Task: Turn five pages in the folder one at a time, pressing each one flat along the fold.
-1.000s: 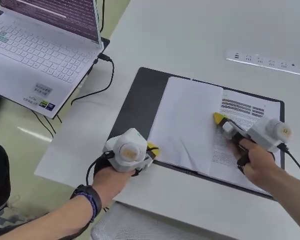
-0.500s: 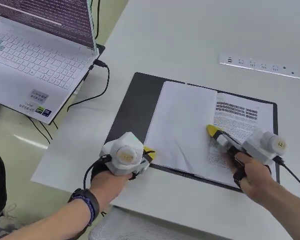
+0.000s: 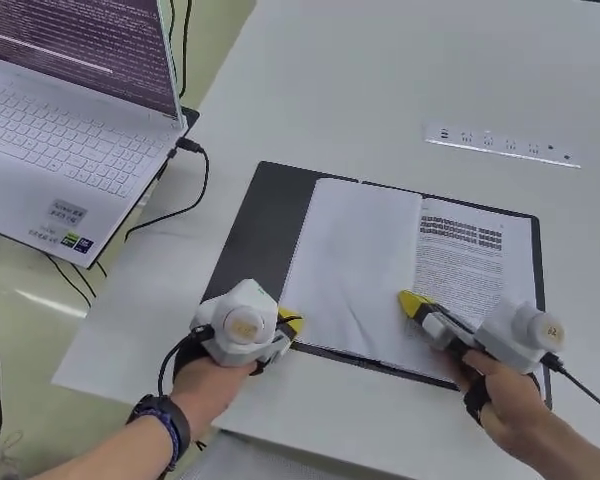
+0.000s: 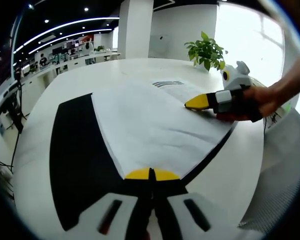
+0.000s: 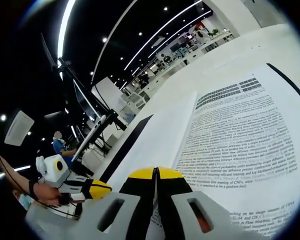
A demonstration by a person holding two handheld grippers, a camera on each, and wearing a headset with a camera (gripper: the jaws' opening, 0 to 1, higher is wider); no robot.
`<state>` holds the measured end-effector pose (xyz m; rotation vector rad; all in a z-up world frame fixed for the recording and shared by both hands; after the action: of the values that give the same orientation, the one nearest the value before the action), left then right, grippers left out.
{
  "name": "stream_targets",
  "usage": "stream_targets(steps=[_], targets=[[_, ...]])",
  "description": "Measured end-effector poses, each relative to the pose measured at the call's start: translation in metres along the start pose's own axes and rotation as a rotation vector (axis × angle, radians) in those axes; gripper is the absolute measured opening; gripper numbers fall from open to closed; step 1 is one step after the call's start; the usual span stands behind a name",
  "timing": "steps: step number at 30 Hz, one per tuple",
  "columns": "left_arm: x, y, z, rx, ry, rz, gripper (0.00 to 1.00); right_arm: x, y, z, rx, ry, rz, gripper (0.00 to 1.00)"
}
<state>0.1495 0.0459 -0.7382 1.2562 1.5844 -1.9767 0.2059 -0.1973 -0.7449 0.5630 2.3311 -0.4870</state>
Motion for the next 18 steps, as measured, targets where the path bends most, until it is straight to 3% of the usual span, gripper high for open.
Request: stream_targets(steps=[18], targets=[[0.001, -0.001, 0.001, -0.001, -0.005, -0.001, 0.00, 0.028, -0.020, -0.014, -0.044, -0.005, -0.054, 0.00]])
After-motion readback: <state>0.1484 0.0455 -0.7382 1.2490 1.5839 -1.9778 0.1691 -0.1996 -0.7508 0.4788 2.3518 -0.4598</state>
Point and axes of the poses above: the centre of the closed fingertips' face, and the gripper's own axes: y roughly forward along the fingers, z roughly to its right, x roughly out of its underside, the point moved 9 cm from there along -y, roughly backward along the fingers, and after that the axes turned 10 degrees about -x, right-handed, at the moved point
